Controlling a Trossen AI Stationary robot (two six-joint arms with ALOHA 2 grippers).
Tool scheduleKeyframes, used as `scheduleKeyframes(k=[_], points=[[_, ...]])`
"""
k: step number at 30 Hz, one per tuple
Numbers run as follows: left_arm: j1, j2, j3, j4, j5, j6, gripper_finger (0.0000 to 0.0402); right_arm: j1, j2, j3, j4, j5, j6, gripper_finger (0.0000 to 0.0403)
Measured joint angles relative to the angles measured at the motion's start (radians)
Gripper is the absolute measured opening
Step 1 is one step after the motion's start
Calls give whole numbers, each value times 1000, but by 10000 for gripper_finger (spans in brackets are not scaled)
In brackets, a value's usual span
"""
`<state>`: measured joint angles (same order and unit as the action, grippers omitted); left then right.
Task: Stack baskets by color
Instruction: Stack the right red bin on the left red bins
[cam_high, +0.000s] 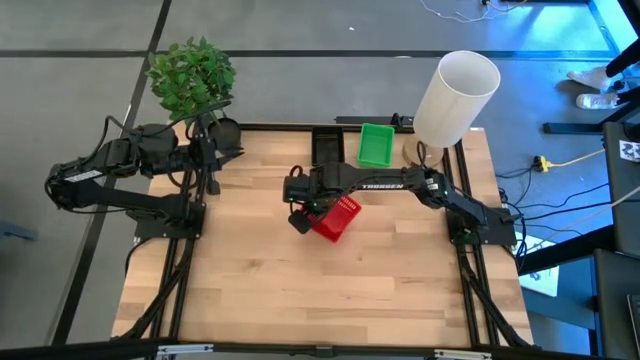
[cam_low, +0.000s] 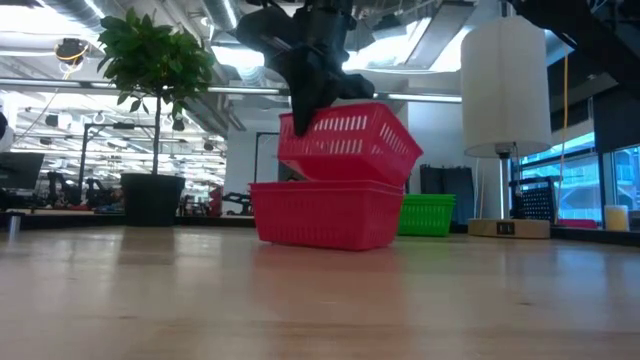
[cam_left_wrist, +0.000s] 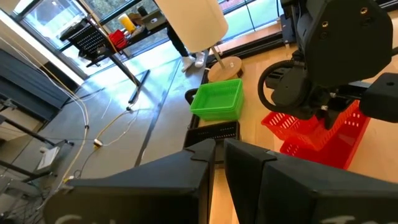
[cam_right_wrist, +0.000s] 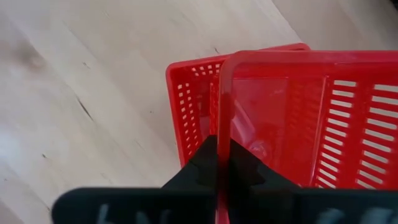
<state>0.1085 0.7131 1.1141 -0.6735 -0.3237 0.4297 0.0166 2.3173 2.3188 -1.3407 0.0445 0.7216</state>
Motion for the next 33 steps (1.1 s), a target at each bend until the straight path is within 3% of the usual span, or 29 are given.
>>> scheduleKeyframes(k=[9,21,26,33], points=[[0,0,0,0,0,0,27,0,0,0,1,-12,-59,27],[0,0,0,0,0,0,27,0,0,0,2,-12,-76,90],[0,0,0,0,-1,0,27,0,0,0,3,-19,-80,71],[0,0,0,0,-1,0,27,0,0,0,4,-21,-104,7]])
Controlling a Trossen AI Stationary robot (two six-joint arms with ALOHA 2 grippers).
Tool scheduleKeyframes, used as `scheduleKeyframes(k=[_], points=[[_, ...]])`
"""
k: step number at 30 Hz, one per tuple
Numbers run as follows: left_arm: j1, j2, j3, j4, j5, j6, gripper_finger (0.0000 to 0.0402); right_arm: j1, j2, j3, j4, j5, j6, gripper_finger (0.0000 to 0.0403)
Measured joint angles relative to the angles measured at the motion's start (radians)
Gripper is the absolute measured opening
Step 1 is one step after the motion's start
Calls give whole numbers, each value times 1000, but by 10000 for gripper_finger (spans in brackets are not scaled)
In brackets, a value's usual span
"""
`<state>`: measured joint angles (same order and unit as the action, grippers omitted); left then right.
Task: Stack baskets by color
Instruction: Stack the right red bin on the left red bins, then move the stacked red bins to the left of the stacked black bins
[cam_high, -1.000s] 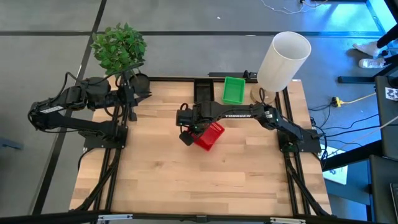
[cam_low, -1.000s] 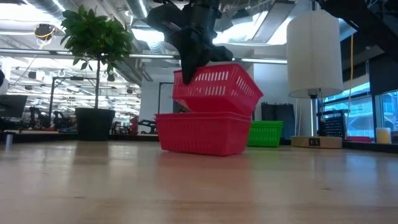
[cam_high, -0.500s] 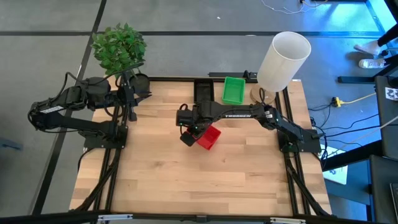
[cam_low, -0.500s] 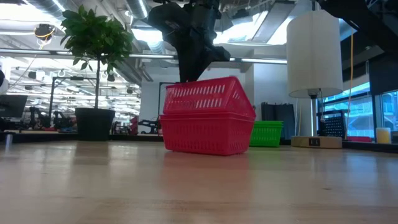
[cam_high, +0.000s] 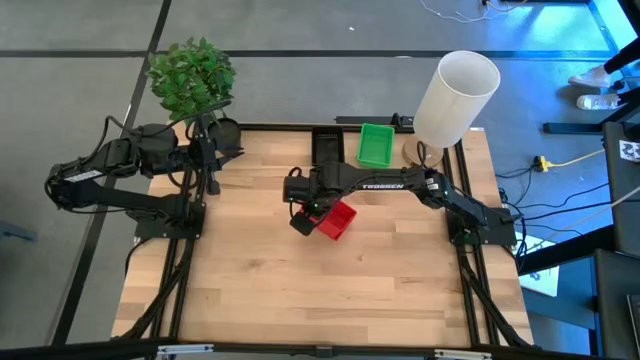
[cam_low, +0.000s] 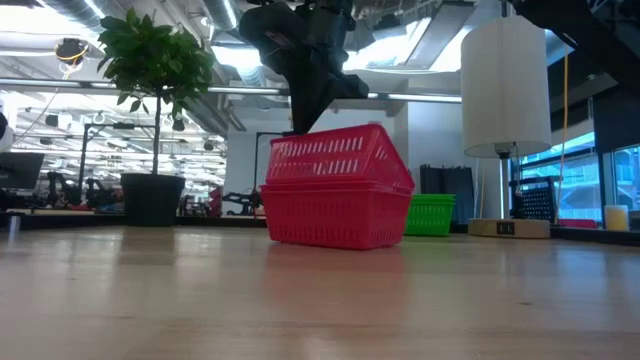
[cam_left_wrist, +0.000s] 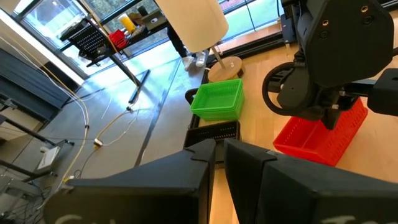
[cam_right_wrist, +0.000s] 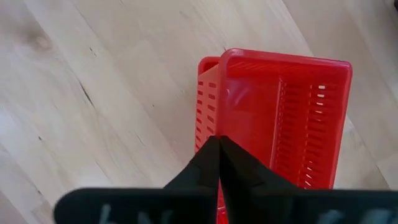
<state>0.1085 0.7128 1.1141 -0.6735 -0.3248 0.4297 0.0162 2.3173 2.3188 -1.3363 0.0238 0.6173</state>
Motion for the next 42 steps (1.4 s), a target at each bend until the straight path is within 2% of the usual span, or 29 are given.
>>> scheduleKeyframes(k=[9,13,17,28,31,35,37,42], points=[[0,0,0,0,0,0,27,0,0,0,1,24,-24,2],[0,0,0,0,0,0,27,-3,0,0,0,-53,-52,2],[0,0,0,0,0,0,27,-4,0,0,0,-67,-82,6],[0,0,0,0,0,-1,27,-14,0,0,-15,-52,-102,82],[0,0,0,-6,0,-8,27,-15,-4,0,-76,-48,-101,67],[0,0,0,-71,1,-48,27,-14,-12,0,-186,-1,-103,10],[0,6,0,-120,1,-72,27,-5,-12,-1,-248,3,-109,8],[0,14,0,-175,-4,-136,20,52,-19,-26,-233,-18,-216,2]])
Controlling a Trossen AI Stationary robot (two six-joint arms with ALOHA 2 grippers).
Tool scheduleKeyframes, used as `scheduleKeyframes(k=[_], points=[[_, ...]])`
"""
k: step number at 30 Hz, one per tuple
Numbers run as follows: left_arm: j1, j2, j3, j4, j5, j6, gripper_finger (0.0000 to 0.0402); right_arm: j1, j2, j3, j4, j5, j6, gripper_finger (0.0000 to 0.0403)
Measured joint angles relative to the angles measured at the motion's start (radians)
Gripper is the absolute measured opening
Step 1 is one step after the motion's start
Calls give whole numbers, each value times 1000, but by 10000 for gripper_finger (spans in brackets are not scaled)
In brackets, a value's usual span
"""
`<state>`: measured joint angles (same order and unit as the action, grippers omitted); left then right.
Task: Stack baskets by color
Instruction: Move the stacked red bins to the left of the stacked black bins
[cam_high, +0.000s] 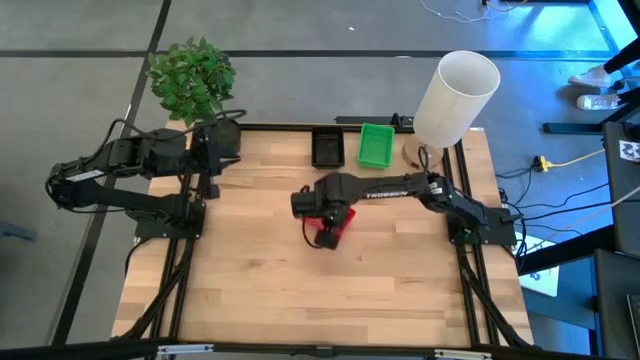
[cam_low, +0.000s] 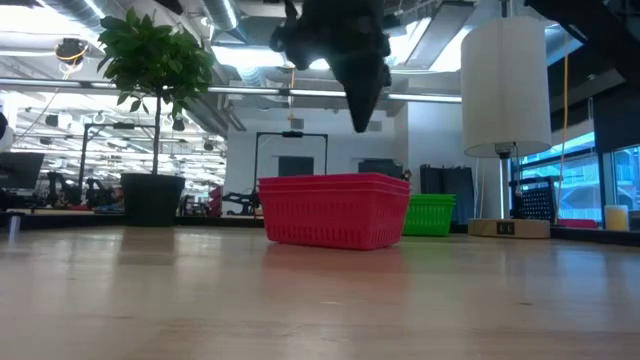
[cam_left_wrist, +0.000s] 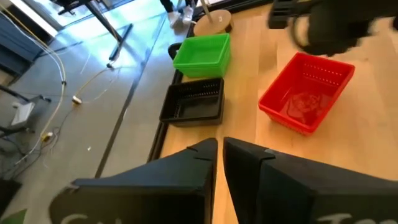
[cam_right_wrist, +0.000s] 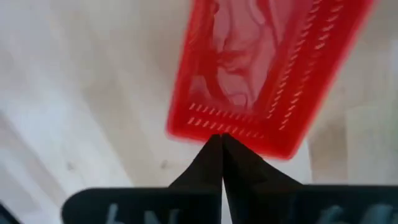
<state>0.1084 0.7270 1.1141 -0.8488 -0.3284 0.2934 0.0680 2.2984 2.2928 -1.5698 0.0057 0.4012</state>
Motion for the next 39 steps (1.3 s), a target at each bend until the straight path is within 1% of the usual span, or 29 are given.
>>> scheduleKeyframes(k=[4,8,10,17,20,22,25,29,36,39], points=[[0,-1,0,1,-1,-7,2,35,-16,-51,-1,-16,-42,1],[0,-1,0,1,-1,-6,1,53,-31,-110,0,-112,-72,1],[0,-1,0,1,-1,-5,1,57,-41,-149,0,-142,-73,1],[0,-1,0,-4,-1,1,0,54,-139,-379,13,-157,-76,0],[0,0,0,-4,-2,1,0,55,-165,-491,103,-178,-103,0],[0,-1,0,-4,-2,0,0,54,-180,-564,206,-193,-141,0],[0,0,0,-4,-17,-11,0,52,-180,-627,317,-193,-176,0],[0,-1,0,-4,-29,-45,0,38,-181,-663,436,-191,-256,0],[0,0,0,-4,-29,-57,0,-7,-179,-664,603,-154,-402,0],[0,-1,0,-4,-30,-57,0,-31,-179,-664,676,-154,-461,0]])
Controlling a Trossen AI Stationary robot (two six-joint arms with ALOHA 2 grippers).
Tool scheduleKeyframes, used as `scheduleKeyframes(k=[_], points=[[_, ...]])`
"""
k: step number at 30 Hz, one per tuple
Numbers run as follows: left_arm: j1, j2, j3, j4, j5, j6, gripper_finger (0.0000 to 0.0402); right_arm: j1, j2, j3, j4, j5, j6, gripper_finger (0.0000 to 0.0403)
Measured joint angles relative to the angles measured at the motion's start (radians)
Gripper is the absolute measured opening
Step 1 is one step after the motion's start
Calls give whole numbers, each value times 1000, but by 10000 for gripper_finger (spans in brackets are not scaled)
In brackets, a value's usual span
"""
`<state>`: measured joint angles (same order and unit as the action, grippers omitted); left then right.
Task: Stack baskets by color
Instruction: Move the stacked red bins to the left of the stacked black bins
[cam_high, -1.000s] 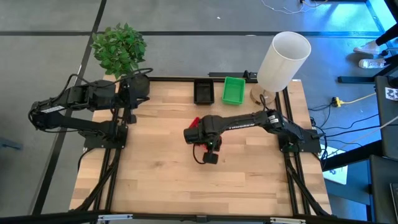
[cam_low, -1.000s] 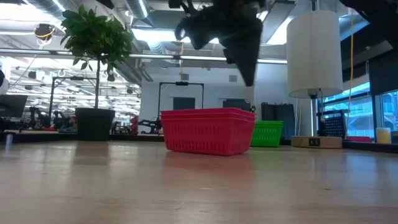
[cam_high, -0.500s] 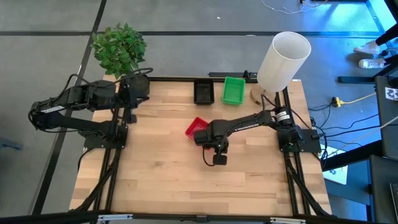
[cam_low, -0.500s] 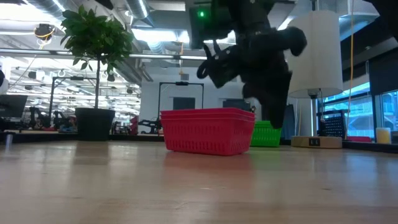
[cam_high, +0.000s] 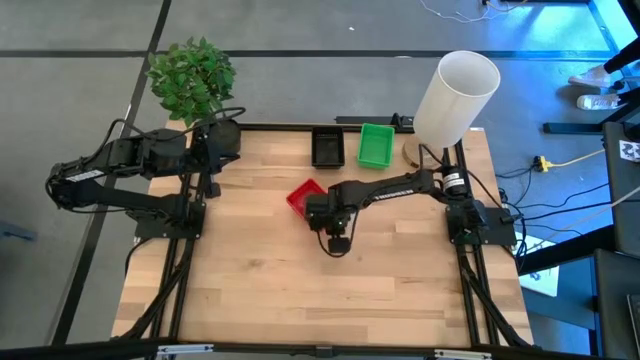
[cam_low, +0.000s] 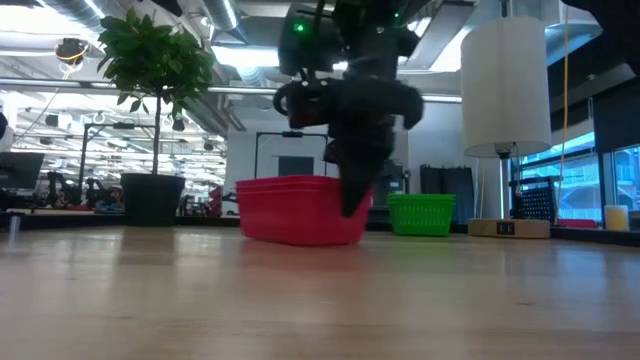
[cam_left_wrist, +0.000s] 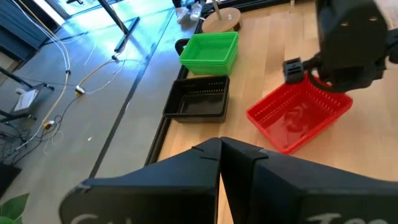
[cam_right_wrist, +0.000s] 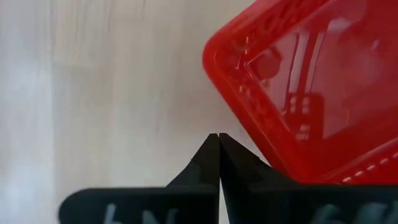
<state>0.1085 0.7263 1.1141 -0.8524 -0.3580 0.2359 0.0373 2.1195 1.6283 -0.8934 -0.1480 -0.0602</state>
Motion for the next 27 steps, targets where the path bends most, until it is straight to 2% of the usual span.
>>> scheduleKeyframes(k=[13,22,27], points=[[0,0,0,0,-47,-2,0,-118,1,0,225,-2,-234,0],[0,0,0,0,-74,-25,0,-184,47,0,351,-44,-272,0],[0,0,0,0,-99,-32,0,-209,71,0,454,-26,-283,0]])
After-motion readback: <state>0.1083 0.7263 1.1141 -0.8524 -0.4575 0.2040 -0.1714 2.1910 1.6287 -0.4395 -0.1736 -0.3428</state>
